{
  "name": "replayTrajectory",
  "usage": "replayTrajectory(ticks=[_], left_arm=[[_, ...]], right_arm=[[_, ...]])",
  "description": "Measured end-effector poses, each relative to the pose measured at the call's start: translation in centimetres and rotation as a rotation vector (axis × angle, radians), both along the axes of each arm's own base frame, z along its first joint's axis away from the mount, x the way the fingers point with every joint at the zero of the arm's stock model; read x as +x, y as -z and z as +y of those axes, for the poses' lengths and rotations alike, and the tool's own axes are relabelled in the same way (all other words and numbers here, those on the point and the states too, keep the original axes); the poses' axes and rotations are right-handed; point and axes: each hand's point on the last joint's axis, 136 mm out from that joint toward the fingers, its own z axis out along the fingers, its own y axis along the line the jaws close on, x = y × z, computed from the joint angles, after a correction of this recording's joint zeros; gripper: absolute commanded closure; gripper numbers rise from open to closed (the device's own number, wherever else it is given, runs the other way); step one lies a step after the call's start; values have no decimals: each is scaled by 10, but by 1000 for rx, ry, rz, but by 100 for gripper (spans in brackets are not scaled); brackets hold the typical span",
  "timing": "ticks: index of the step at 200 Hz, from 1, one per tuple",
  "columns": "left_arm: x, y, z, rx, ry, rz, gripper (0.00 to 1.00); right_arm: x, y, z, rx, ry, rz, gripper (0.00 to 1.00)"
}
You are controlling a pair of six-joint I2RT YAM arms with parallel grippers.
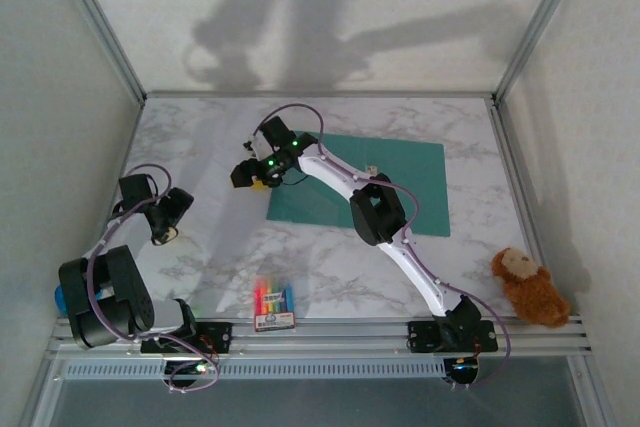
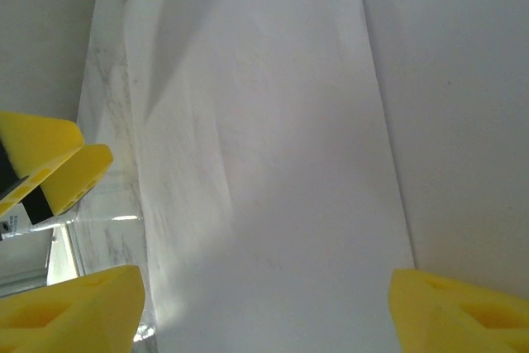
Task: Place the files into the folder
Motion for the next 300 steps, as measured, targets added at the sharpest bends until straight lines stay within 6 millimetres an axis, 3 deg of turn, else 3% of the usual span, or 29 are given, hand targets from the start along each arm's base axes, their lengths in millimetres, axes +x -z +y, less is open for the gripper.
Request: replayTrajectory(ticks=[57, 230, 300], left_arm=[[-1, 14, -7, -34, 23, 14, 19], [1, 13, -8, -40, 31, 1, 15], [1, 13, -9, -38, 36, 1, 18]], right_arm=[[-3, 2, 2, -11, -2, -7, 23], [-14, 4, 6, 0, -18, -12, 26], [-34, 4, 14, -4, -40, 17, 26]])
